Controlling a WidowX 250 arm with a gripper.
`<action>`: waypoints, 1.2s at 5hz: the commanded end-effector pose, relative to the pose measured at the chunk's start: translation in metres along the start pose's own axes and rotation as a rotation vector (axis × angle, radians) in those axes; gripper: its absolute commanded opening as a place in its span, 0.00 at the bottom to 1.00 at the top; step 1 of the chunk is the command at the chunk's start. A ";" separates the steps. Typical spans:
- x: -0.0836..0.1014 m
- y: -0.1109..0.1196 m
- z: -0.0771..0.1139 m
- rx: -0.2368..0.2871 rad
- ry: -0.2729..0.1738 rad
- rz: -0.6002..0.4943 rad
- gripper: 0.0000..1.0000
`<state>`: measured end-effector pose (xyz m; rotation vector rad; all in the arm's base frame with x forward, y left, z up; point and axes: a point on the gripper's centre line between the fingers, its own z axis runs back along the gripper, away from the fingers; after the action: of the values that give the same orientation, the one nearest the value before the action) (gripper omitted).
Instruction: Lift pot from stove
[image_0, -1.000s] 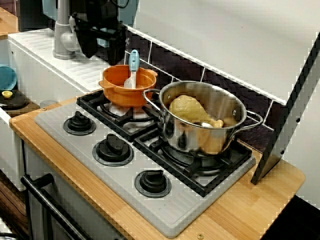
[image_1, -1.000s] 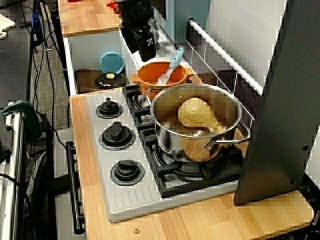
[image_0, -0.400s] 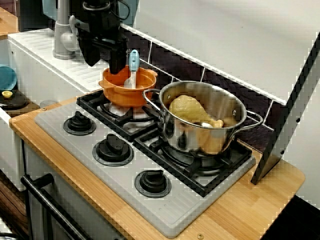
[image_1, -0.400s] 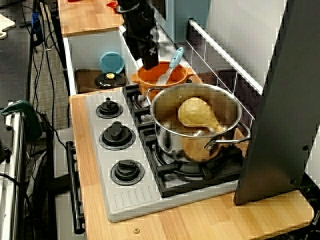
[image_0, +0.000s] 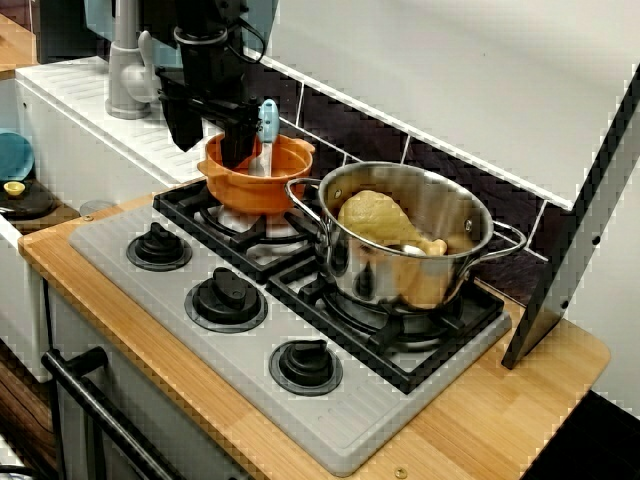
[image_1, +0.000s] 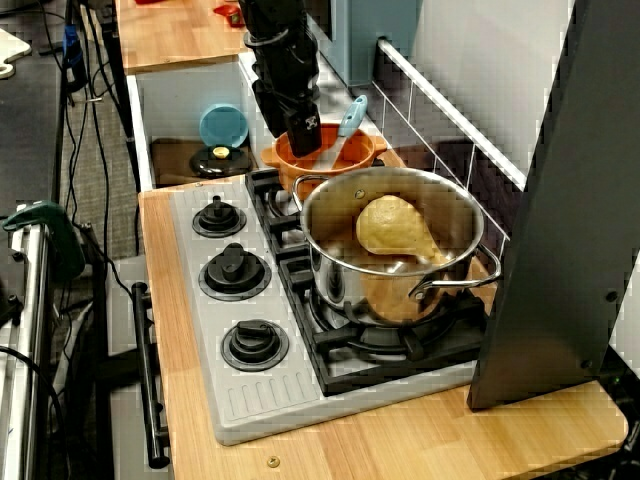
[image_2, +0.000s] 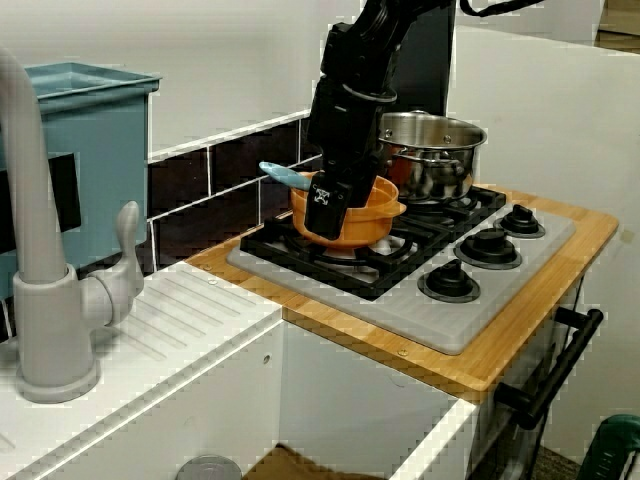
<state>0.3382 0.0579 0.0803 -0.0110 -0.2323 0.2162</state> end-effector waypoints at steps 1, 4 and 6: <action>0.009 -0.003 0.014 -0.003 -0.040 -0.015 1.00; 0.013 0.003 0.010 0.009 -0.032 -0.004 1.00; 0.012 0.002 0.011 -0.008 -0.034 -0.027 0.00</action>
<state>0.3431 0.0567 0.0767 -0.0226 -0.2169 0.1889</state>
